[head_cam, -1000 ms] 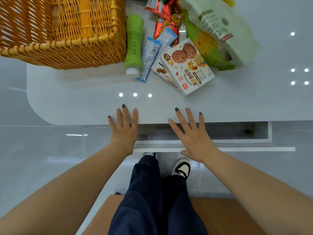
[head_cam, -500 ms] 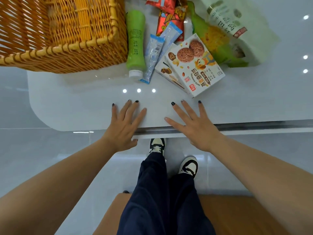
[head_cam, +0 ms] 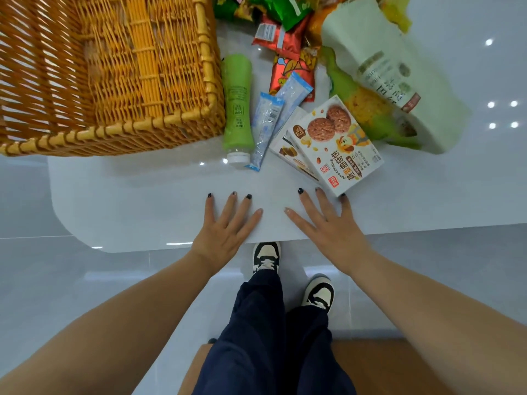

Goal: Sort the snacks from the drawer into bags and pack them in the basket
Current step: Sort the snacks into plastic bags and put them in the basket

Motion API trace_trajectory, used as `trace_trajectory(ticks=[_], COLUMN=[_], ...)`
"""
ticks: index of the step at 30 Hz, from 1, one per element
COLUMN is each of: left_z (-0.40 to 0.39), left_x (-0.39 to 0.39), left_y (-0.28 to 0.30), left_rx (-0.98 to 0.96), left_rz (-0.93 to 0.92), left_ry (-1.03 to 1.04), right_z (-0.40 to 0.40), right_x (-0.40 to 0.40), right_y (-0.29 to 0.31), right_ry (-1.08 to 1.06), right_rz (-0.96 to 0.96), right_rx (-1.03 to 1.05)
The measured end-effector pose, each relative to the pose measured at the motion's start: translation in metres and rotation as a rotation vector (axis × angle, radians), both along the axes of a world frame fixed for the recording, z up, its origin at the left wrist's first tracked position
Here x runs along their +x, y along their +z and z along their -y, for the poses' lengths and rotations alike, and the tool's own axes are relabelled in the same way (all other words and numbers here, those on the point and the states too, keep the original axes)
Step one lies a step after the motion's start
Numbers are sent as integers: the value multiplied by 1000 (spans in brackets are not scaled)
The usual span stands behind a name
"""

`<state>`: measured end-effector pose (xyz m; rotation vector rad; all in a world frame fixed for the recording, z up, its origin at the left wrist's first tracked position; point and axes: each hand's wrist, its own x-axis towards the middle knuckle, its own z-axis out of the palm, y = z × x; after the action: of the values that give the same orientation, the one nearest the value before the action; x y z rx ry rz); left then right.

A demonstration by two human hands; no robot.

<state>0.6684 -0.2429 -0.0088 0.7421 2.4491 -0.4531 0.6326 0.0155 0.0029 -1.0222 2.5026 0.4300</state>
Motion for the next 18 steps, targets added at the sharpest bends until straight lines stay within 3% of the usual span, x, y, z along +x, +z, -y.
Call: trace_trajectory(ticks=[6,10,13,15,18], left_z=[-10,-25,-31,-34,-38], left_x=[-8,-20,-30,-35,-44], left_y=[19,36,55,70,100], left_rx=[-9,52,77,182,498], left_rz=[159,203,229,197,35], left_ry=[94,205,271,437,713], right_z=[11,21,34,41,51], right_x=[-3,-11,-17,-17,-16], right_y=[21,36,50,56,72], right_ry=[-87,-210,-415,-616,-799], right_rz=[203,351,482,543,539], right_rx=[94,3,-101,-239,-403])
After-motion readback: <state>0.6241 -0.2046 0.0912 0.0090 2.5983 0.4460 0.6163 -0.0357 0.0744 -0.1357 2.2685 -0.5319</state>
